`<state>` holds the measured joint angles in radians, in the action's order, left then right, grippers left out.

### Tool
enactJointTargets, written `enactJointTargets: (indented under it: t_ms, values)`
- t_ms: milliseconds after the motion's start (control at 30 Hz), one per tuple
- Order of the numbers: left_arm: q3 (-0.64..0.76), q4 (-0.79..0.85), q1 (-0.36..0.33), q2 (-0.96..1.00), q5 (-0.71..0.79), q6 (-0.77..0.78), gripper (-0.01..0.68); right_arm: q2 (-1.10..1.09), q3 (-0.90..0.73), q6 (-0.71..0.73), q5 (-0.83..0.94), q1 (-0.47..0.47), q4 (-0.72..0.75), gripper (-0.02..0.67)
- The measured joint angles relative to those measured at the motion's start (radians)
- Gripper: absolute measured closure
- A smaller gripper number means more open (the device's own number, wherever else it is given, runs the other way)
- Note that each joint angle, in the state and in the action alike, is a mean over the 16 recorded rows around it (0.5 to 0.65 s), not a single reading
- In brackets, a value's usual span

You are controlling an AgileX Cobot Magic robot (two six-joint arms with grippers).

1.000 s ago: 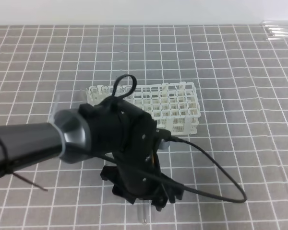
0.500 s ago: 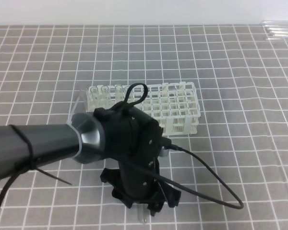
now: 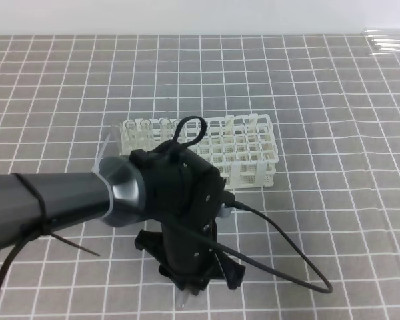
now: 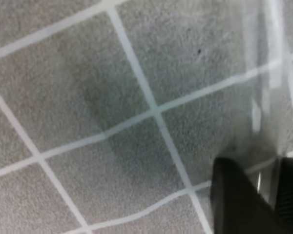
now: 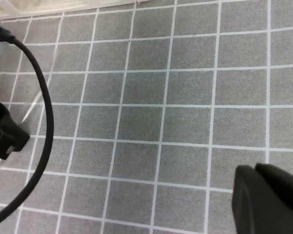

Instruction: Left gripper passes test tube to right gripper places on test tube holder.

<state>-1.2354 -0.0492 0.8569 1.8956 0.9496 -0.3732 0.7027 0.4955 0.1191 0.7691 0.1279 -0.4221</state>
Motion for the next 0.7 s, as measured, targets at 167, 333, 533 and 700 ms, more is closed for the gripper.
enactJointTargets:
  t_ms: [167, 333, 533, 700]
  values:
    - [0.0, 0.005, 0.0, 0.0, 0.007, 0.033, 0.566, 0.0, 0.0, 0.0, 0.0, 0.0, -0.001, 0.662]
    - [0.0, 0.006, 0.0, -0.003, 0.014, 0.079, 0.61, 0.0, 0.0, 0.0, 0.0, 0.0, -0.001, 0.662]
    - [-0.012, 0.008, 0.0, -0.026, 0.015, 0.127, 0.626, 0.0, 0.0, 0.001, 0.001, 0.0, -0.002, 0.662]
    - [-0.03, 0.008, 0.0, -0.078, 0.0, 0.158, 0.621, 0.0, 0.0, 0.004, 0.002, 0.0, -0.002, 0.662]
